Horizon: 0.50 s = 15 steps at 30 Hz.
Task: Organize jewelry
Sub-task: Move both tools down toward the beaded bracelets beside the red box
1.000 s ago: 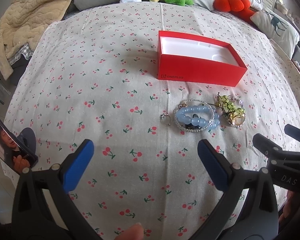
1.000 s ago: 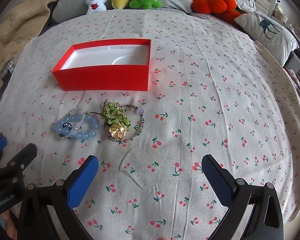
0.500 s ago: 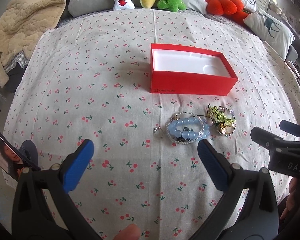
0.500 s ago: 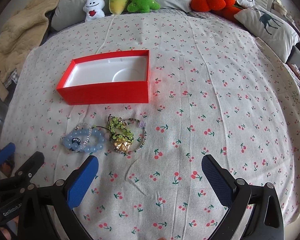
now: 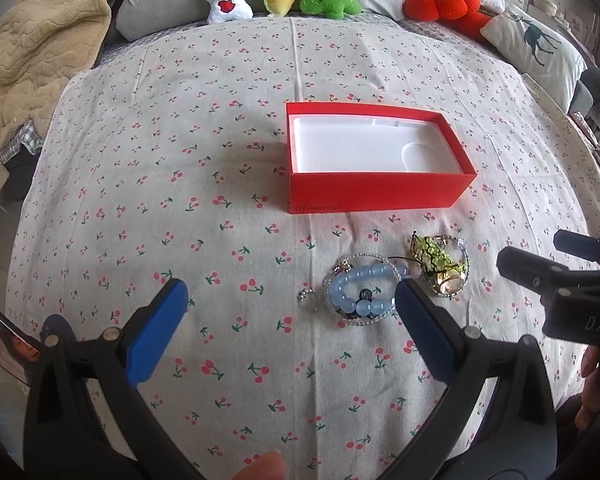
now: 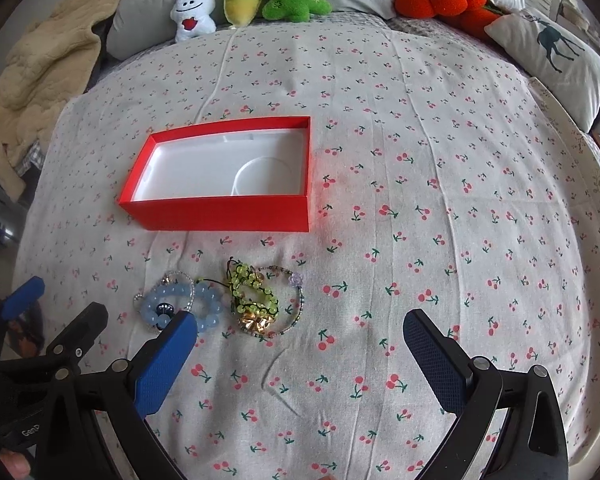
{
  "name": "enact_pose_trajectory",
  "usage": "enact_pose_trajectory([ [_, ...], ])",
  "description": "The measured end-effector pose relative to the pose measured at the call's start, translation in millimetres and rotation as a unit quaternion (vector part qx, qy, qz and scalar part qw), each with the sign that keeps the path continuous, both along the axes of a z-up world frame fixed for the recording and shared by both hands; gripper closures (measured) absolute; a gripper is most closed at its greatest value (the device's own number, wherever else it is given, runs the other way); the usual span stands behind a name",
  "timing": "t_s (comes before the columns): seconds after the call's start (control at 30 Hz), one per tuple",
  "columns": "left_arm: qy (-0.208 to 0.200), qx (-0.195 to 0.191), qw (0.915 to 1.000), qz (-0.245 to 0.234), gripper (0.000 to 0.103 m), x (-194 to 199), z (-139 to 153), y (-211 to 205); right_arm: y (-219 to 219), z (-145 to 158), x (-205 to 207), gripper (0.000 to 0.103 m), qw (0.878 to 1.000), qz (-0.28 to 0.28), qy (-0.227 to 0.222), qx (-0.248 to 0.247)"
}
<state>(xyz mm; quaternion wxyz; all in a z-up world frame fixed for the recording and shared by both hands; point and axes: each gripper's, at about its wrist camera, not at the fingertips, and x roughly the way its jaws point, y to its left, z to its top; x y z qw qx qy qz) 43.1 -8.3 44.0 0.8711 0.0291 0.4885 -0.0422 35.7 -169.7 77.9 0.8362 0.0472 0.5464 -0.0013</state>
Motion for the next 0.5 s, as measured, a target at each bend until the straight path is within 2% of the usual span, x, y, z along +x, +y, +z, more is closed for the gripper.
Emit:
enact_pose_trajectory([
  [0.1, 0.024, -0.035, 0.9991, -0.007, 0.001, 9.8, -12.2, 8.7, -14.6, -9.2, 5.9, 0.0, 0.999, -0.018, 0.018, 0.037],
  [0.17, 0.049, -0.067, 0.9964, -0.015, 0.01, 16.5, -19.7, 13.7, -22.0, -18.9, 10.5, 0.0, 0.998, -0.024, 0.038, 0.054],
  [0.23, 0.063, -0.098, 0.993, -0.019, 0.024, 24.4, -24.7, 19.2, -27.8, -24.8, 15.4, 0.0, 0.995, -0.026, 0.048, 0.081],
  [0.3, 0.077, -0.131, 0.9882, -0.02, 0.035, 33.5, -29.9, 22.6, -32.0, -28.0, 22.0, 0.0, 0.992, -0.028, 0.053, 0.111],
  [0.37, 0.094, -0.161, 0.9823, -0.021, 0.044, 42.0, -36.7, 25.3, -33.4, -28.9, 29.6, 0.002, 0.991, -0.027, 0.049, 0.12],
  [0.47, 0.11, -0.173, 0.9783, -0.026, 0.062, 51.5, -46.0, 23.7, -33.2, -33.0, 39.7, 0.013, 0.99, -0.024, 0.051, 0.127],
  [0.5, 0.114, -0.174, 0.9777, -0.03, 0.071, 53.5, -48.3, 22.1, -33.7, -36.4, 42.6, 0.015, 0.989, -0.023, 0.055, 0.132],
])
